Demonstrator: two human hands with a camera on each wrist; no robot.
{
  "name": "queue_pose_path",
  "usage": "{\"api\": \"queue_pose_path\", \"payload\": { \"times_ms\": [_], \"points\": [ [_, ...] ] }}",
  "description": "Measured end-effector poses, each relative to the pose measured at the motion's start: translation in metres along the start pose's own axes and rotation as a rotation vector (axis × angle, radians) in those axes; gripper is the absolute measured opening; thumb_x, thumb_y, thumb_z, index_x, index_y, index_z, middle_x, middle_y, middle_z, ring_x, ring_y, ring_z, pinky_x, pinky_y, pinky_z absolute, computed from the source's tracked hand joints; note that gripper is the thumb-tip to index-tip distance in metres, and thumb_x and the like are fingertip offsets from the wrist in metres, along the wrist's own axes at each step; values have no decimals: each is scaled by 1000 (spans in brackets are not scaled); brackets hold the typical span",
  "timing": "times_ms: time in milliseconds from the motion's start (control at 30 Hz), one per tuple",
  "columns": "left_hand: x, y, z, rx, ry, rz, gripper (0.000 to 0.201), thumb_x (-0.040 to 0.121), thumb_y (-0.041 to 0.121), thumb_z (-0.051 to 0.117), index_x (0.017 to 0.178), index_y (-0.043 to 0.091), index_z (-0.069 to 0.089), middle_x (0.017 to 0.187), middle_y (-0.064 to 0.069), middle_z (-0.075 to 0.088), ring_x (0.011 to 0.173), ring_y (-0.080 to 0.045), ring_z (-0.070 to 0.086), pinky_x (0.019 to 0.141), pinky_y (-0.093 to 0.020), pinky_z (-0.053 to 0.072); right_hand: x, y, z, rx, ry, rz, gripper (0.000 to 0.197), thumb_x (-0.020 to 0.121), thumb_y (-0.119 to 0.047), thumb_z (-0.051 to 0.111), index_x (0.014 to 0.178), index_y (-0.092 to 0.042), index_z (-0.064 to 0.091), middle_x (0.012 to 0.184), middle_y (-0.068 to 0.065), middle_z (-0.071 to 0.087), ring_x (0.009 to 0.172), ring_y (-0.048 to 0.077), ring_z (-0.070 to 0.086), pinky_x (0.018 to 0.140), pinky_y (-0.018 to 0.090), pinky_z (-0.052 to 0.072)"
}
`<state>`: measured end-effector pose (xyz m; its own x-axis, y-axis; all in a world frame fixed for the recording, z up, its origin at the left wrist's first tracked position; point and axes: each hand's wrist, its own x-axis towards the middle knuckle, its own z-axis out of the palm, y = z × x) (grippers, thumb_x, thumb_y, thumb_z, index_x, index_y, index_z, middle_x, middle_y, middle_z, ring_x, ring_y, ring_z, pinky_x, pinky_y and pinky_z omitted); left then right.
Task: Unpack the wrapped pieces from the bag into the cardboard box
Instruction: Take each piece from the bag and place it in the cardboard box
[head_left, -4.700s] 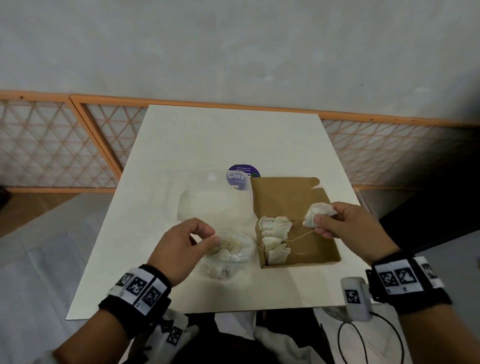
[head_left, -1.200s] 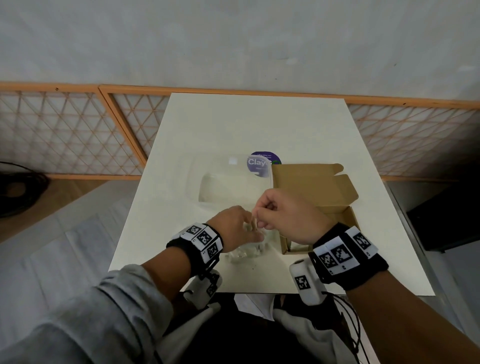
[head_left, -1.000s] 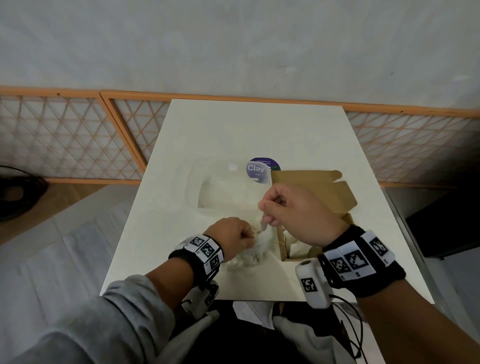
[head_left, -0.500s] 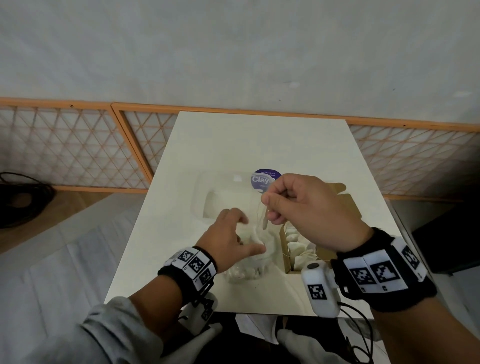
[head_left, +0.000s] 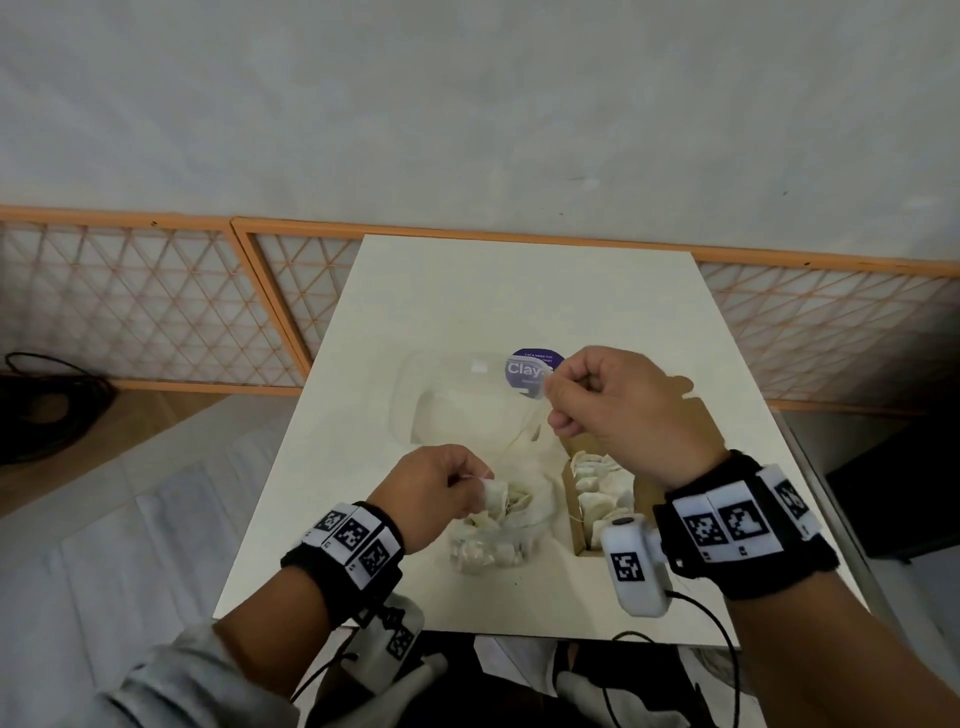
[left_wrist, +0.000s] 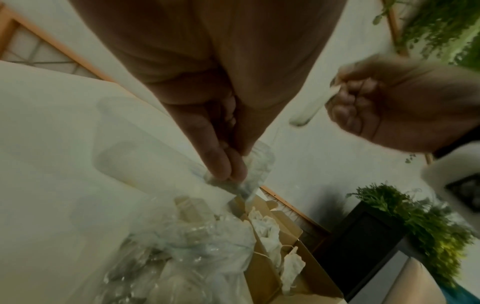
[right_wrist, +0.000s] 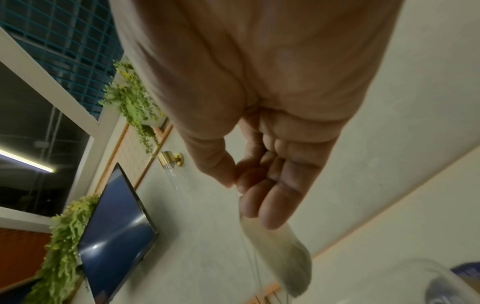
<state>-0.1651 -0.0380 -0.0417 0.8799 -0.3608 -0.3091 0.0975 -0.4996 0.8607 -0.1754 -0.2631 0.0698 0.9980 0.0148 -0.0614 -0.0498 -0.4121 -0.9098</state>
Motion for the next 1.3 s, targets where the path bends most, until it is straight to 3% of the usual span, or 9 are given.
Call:
{"api": "queue_pose_path", "payload": {
  "times_ms": [133,267,367,467,633,800,933,1067,1300],
  "points": [
    [-11,0,-7,-154,-4,-56,13,101,2,59,101,7,71,92,-18,78,77,-22,77,73,-32,63,9,27,21,-53,-84,76,18,99,-16,67,89,-1,68,70,7,74,73,27,76,76,43,65],
    [-20,5,-16,-171,34,-27,7,98,5,64,99,7,71,83,-10,78,68,-17,73,58,-26,54,8,53,46,-178,-178,154,10,96,-21,66,90,-13,67,79,4,76,76,23,74,82,50,63],
    [-22,12,-21,-114,90,31,5,96,13,70,94,15,73,86,-3,77,61,-11,65,59,-17,48,2,59,52,-287,-148,112,7,97,-29,64,103,-29,67,104,-9,69,94,14,69,88,38,57],
    [-23,23,-24,-41,140,77,6,96,20,71,91,22,75,92,3,76,59,-1,58,61,-13,48,-4,47,49,-138,-82,69,16,100,-29,62,115,-33,66,104,-12,69,84,11,71,83,28,53],
    [-22,46,-27,-89,124,121,6,95,19,72,91,16,74,78,-2,72,61,-7,61,59,-20,50,-10,31,47,-55,-143,-34,29,96,-32,70,124,-37,64,104,-12,72,76,11,69,82,34,60],
    [-22,68,-34,-118,167,181,9,95,18,73,90,11,71,73,-6,69,61,-10,61,61,-22,53,-6,26,43,2,-117,-129,32,100,-12,67,129,-25,63,93,14,64,82,26,71,82,36,61],
    [-25,75,-39,-214,194,229,16,92,16,76,101,16,63,71,3,66,64,-13,59,64,-27,52,-5,24,42,98,-73,-172,32,98,-8,68,125,-24,64,83,-4,60,80,19,74,88,50,61],
    [-30,84,-43,-171,159,292,33,90,19,79,120,32,69,74,7,67,64,-13,54,64,-21,48,-7,19,39,111,-42,-187,30,97,-9,70,121,-26,65,81,-2,62,79,19,74,85,52,61],
    [-24,94,-51,-54,206,308,5,92,19,76,89,23,77,73,8,69,58,-7,49,57,-16,42,-7,14,34,145,-72,-163,30,95,-7,73,121,-21,66,78,-7,69,78,16,75,84,41,62]
  ]
}}
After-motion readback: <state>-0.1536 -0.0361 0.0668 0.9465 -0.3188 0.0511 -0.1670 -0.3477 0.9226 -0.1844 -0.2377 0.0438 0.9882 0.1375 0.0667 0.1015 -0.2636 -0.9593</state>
